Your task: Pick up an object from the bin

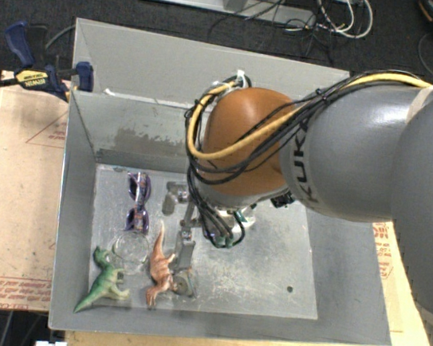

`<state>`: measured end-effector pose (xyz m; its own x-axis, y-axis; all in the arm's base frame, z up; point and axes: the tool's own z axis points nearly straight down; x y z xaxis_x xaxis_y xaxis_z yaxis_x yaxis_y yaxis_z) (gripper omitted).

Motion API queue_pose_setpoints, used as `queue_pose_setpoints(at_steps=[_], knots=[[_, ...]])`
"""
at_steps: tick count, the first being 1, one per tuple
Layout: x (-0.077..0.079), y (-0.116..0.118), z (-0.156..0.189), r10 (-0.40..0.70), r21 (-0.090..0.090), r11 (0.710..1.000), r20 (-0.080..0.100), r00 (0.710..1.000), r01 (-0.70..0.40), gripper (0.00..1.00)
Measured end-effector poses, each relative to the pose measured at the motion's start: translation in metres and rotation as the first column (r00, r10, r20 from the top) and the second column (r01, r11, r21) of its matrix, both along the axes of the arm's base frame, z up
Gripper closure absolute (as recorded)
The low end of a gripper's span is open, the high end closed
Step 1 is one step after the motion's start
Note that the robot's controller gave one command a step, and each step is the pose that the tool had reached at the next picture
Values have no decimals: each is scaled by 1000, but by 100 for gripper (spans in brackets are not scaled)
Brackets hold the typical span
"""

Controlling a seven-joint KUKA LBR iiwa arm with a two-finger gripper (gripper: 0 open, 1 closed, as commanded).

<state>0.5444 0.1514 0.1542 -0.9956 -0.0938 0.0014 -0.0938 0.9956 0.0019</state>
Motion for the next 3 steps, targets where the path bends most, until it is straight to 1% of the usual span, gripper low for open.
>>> queue_pose_setpoints(at_steps=[1, 2, 3], knots=[[-11, 20, -27, 20, 2, 1000, 2, 1000, -20, 0], [-40, -32, -77, 153, 1, 988, 1, 988, -153, 0], [-44, -41, -90, 277, 2, 961, 4, 961, -277, 100]])
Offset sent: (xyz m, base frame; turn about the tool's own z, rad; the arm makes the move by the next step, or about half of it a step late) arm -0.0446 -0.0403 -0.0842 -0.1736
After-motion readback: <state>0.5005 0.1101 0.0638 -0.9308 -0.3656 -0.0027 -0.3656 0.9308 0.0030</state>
